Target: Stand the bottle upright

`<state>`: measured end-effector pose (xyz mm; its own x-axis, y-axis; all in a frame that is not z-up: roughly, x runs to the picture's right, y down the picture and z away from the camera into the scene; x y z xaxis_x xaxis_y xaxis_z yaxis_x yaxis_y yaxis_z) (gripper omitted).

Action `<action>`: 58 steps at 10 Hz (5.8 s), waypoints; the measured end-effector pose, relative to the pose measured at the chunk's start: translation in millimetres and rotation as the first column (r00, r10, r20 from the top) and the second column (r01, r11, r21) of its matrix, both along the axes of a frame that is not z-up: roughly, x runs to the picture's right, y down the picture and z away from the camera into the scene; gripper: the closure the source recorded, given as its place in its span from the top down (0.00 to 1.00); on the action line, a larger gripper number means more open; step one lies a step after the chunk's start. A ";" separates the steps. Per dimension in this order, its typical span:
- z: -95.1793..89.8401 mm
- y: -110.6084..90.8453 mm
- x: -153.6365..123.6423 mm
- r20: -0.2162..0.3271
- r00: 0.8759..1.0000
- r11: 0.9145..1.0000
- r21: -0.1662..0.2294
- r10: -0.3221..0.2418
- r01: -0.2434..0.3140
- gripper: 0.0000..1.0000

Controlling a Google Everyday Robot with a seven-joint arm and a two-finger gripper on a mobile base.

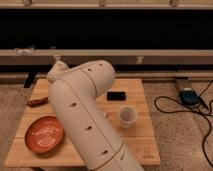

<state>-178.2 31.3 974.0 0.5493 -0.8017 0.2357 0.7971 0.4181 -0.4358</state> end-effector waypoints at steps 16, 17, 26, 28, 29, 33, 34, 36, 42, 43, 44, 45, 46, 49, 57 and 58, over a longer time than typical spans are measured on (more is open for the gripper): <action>-55.9 -30.3 18.4 0.048 0.998 0.999 0.006 0.040 -0.040 0.00; -67.8 -34.2 24.8 0.064 0.996 0.998 -0.007 0.068 -0.067 0.00; -155.5 -61.2 62.5 0.279 0.918 0.959 -0.107 0.282 -0.262 0.00; -167.0 -65.2 68.1 0.318 0.898 0.952 -0.124 0.304 -0.279 0.00; -171.8 -67.0 68.2 0.342 0.887 0.950 -0.139 0.311 -0.280 0.00; -180.3 -63.4 67.6 0.402 0.853 0.940 -0.222 0.332 -0.261 0.00; -181.2 -60.1 68.4 0.416 0.845 0.935 -0.252 0.338 -0.250 0.00; -181.9 -52.8 68.1 0.437 0.834 0.929 -0.301 0.336 -0.216 0.00; -185.8 -49.4 78.7 0.479 0.824 0.927 -0.349 0.302 -0.136 0.00; -186.4 -49.7 79.3 0.486 0.824 0.927 -0.354 0.293 -0.121 0.00; -185.4 -49.4 79.8 0.497 0.821 0.927 -0.364 0.280 -0.095 0.00; -184.6 -48.8 80.0 0.504 0.821 0.926 -0.371 0.267 -0.074 0.00; -184.0 -48.3 80.8 0.509 0.822 0.925 -0.377 0.256 -0.054 0.00; -182.6 -44.8 85.7 0.513 0.833 0.922 -0.387 0.207 0.009 0.00; -187.6 -30.7 121.1 0.308 0.870 0.873 -0.425 0.386 -0.237 0.00; -188.2 -28.3 127.9 0.288 0.863 0.860 -0.435 0.415 -0.268 0.00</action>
<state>-50.3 3.0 785.7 0.5881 -0.3909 0.7080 0.7624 0.5601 -0.3240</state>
